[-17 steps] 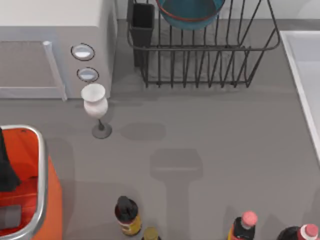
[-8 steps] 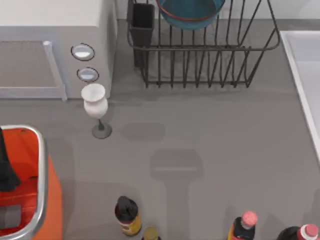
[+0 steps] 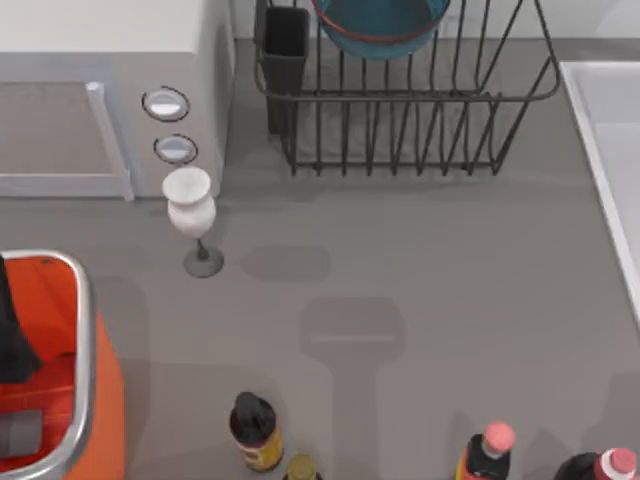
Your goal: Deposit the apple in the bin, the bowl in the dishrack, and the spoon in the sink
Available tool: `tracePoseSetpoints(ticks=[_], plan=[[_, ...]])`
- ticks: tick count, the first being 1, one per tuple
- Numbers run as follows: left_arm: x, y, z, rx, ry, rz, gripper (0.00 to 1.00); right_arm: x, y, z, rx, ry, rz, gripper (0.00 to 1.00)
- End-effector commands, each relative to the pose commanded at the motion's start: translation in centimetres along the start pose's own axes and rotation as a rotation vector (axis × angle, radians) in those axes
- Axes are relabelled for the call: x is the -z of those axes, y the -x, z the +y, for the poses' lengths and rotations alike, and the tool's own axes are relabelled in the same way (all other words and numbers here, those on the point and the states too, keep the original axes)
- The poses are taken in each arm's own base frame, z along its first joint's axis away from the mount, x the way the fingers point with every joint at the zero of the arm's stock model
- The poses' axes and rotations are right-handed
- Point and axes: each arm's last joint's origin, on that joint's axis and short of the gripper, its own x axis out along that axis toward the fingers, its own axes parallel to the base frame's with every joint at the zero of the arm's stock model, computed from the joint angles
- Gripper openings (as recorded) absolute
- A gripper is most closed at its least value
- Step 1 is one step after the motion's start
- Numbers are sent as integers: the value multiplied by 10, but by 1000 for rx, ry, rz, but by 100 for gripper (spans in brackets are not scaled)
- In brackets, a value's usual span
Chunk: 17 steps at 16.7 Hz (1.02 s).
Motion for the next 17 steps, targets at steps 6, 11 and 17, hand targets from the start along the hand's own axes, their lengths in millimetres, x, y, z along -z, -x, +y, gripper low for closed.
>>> tracePoseSetpoints(ticks=[6, 11, 17], plan=[[0, 0, 0, 0, 0, 0, 100, 0, 63, 4, -17, -2, -9, 0], [0, 0, 0, 0, 0, 0, 100, 0, 74, 5, -3, -8, -2, 0], [0, 0, 0, 0, 0, 0, 100, 8, 78, -16, -43, 9, -22, 0]])
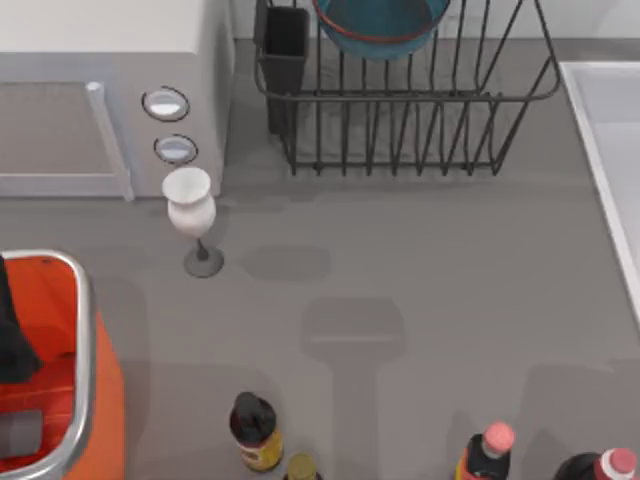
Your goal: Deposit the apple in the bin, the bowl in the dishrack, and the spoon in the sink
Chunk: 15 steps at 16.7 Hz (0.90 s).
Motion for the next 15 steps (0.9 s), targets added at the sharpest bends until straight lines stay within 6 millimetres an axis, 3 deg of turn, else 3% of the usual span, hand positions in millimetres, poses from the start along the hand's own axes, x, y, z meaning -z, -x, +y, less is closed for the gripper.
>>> tracePoseSetpoints(ticks=[4, 9, 12, 15], plan=[[0, 0, 0, 0, 0, 0, 100, 17, 16, -53, -40, 30, -18, 0], [0, 0, 0, 0, 0, 0, 100, 35, 34, -150, -31, 45, -10, 0], [0, 0, 0, 0, 0, 0, 100, 36, 31, -200, -18, 40, -5, 0], [0, 0, 0, 0, 0, 0, 100, 29, 18, -238, -4, 30, 0, 0]])
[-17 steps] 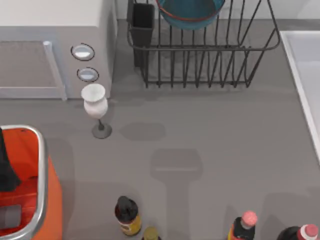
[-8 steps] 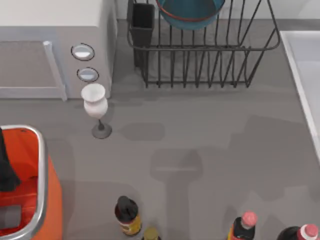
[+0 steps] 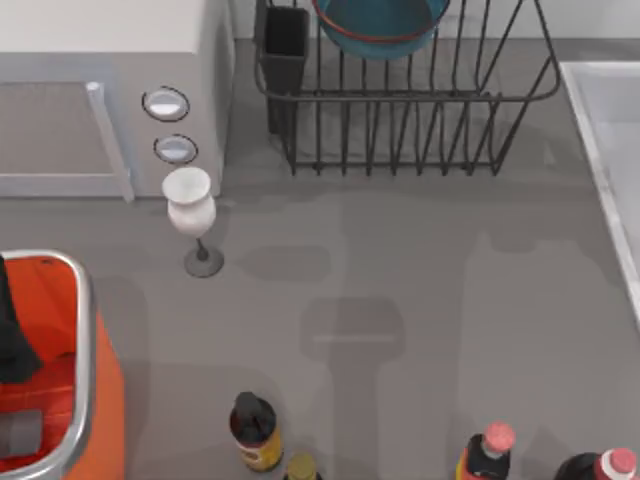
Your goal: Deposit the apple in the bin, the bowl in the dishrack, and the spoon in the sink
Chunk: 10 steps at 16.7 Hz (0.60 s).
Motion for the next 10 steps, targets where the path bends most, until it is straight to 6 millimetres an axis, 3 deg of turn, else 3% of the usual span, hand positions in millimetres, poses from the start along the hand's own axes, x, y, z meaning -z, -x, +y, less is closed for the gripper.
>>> tracePoseSetpoints(ticks=[5, 10], plan=[[0, 0, 0, 0, 0, 0, 100, -17, -21, -32, 31, -34, 11, 0], [0, 0, 0, 0, 0, 0, 100, -23, -27, -38, 41, -47, 14, 0]])
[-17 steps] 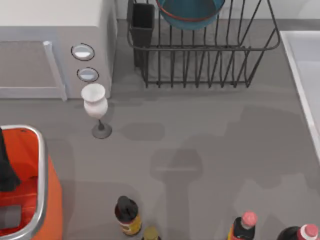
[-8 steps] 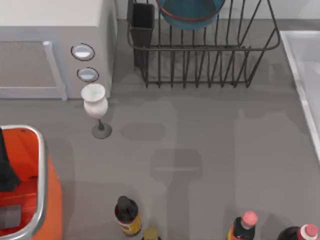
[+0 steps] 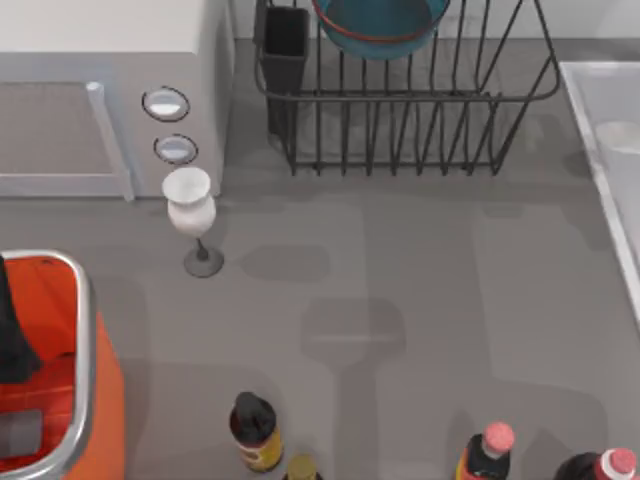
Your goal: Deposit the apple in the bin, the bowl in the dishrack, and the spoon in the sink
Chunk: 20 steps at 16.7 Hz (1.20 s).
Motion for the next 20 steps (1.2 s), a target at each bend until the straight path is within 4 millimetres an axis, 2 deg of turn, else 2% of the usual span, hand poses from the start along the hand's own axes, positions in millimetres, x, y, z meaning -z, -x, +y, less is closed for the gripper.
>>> tracePoseSetpoints(ticks=[6, 8, 13, 20], plan=[[0, 0, 0, 0, 0, 0, 100, 2, -1, -1, 11, -6, 3, 0], [0, 0, 0, 0, 0, 0, 100, 1, -8, -3, 13, -3, 3, 0], [0, 0, 0, 0, 0, 0, 100, -1, -40, -2, -20, -1, -6, 0], [0, 0, 0, 0, 0, 0, 100, -1, -44, -1, -1, 0, 0, 0]])
